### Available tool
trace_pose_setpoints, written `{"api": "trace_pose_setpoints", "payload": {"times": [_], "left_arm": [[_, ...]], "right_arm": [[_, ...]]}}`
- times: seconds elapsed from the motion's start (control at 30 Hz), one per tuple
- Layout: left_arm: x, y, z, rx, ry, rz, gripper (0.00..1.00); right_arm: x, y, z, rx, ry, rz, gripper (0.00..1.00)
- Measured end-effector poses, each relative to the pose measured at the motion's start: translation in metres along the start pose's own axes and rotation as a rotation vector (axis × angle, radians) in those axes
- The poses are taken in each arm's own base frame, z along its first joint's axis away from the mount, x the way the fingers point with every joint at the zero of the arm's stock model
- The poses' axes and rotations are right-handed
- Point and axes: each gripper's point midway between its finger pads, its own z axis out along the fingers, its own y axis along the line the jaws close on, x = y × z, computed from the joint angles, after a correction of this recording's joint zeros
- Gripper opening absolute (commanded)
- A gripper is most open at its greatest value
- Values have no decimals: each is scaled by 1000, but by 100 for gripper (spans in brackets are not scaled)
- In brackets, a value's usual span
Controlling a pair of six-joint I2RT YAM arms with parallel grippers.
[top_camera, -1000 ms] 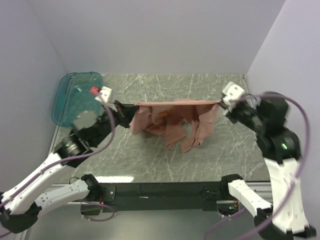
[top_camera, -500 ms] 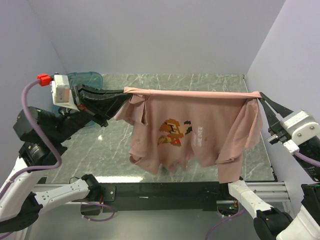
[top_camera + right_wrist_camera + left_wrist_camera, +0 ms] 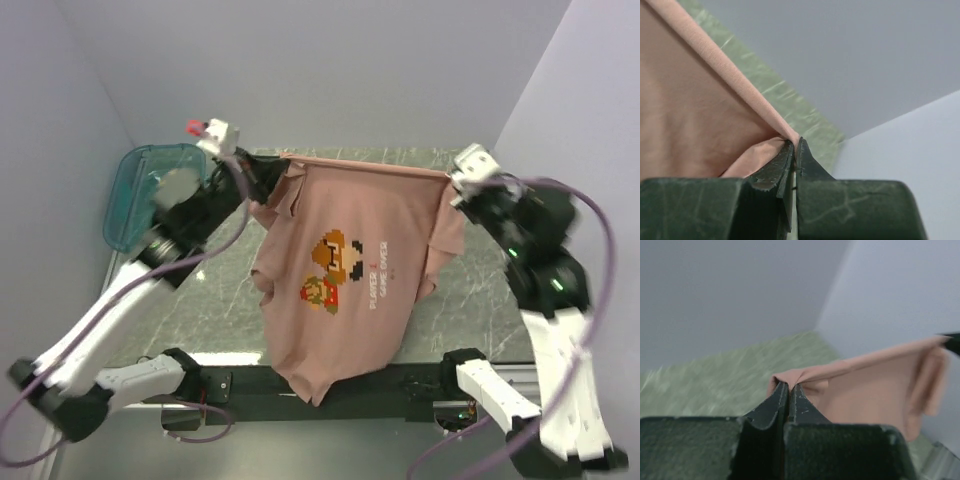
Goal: Fold and stack the t-shirts
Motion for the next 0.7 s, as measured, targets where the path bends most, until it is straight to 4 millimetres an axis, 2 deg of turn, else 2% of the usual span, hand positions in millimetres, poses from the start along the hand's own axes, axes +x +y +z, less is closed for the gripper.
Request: {"api": "trace_pose_setpoints", "payload": {"times": [0.1,0.13,0.2,0.23,0.3,0.33,0.37,0.4,0.47,0.5,0.57,0.63,0.7], "left_arm": [[90,91,37,-174,163,-108,2],[125,124,51,-237,229,-152,31],[182,170,75,-337,373,-221,53],[204,199,93,-400,436,-248,62],[234,253,133,-511,507,-283,72],[239,270,144,-542,506,-284,76],[246,286,148,-582,516,-285,77],[249,296,142,-622,531,-279,77],[245,295,124,-661,556,-266,83],[233,288,117,-652,539,-250,84],[208,264,93,-629,516,-220,88],[171,233,62,-588,451,-198,88],[135,201,35,-523,365,-190,87]], "right_arm": [[53,23,61,-64,104,60,0],[70,31,85,-87,142,87,24],[108,37,129,-87,253,143,56],[131,34,151,-62,340,176,66],[171,19,198,7,472,248,71],[183,14,211,28,501,273,76],[197,13,221,49,529,312,79],[209,15,221,59,556,348,81],[223,23,207,55,594,394,82],[223,25,196,45,593,414,82],[215,34,175,-14,557,445,81],[203,47,150,-106,511,462,77],[193,68,127,-217,474,465,76]]}}
